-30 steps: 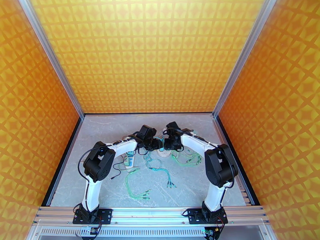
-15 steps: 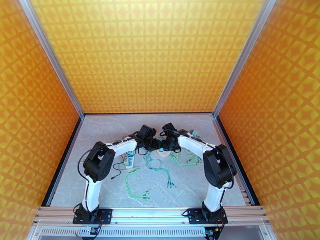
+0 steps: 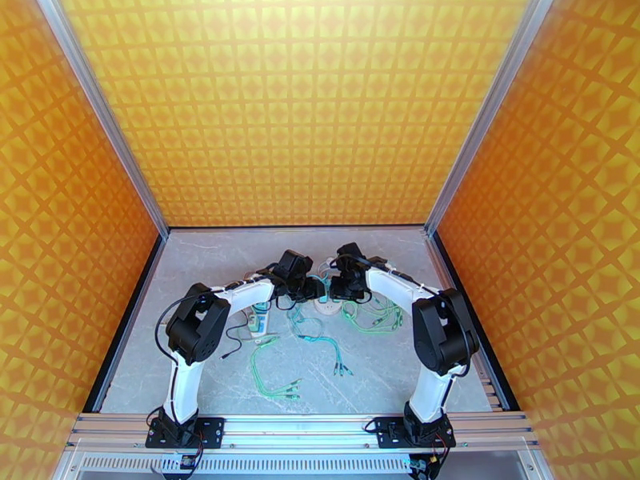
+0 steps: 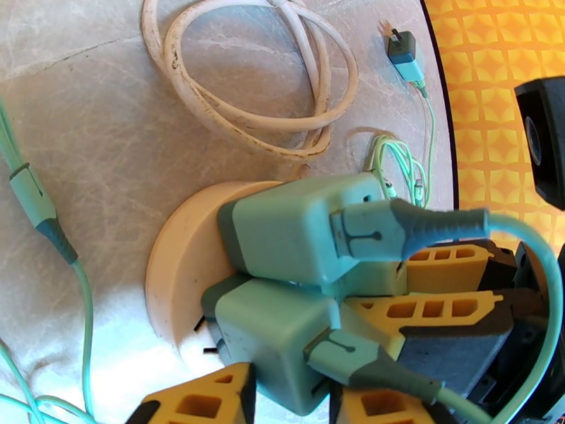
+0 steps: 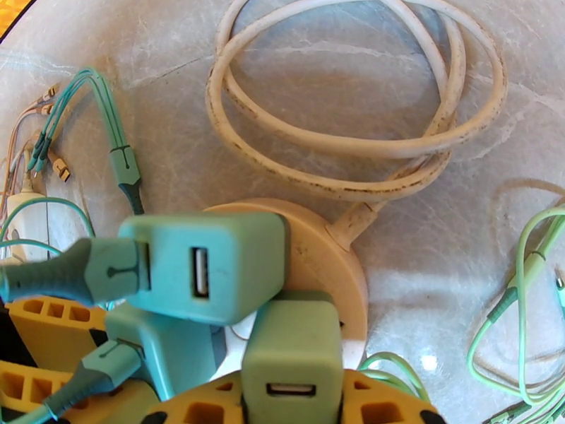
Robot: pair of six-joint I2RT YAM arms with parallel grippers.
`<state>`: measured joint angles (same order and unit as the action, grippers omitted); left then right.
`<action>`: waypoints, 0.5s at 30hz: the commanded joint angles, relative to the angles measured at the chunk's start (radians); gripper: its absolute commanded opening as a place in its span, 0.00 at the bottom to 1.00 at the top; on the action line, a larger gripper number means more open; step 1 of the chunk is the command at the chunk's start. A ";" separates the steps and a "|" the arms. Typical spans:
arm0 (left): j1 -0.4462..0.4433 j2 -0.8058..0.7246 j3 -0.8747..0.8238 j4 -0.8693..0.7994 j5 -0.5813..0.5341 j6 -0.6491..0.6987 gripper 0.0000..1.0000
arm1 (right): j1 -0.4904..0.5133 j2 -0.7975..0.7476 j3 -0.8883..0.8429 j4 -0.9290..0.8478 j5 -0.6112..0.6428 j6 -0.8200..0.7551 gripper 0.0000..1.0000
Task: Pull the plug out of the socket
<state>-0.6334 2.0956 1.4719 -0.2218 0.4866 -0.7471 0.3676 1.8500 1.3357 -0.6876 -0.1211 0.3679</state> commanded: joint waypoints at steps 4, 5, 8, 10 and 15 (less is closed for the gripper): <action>-0.014 0.098 -0.058 -0.204 -0.089 0.035 0.31 | 0.091 -0.024 0.046 -0.061 0.046 -0.011 0.12; -0.015 0.099 -0.055 -0.206 -0.089 0.035 0.31 | 0.108 -0.015 0.053 -0.073 0.061 -0.017 0.12; -0.015 0.105 -0.048 -0.214 -0.089 0.037 0.31 | 0.161 0.009 0.074 -0.097 0.113 -0.032 0.12; -0.018 0.106 -0.044 -0.216 -0.089 0.037 0.31 | 0.177 0.018 0.078 -0.103 0.115 -0.029 0.12; -0.019 0.113 -0.040 -0.230 -0.089 0.036 0.31 | 0.177 0.013 0.076 -0.099 0.120 -0.031 0.11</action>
<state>-0.6338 2.0945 1.4837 -0.2630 0.4953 -0.7357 0.4831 1.8664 1.3758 -0.7509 0.0914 0.3630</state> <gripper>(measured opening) 0.312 0.274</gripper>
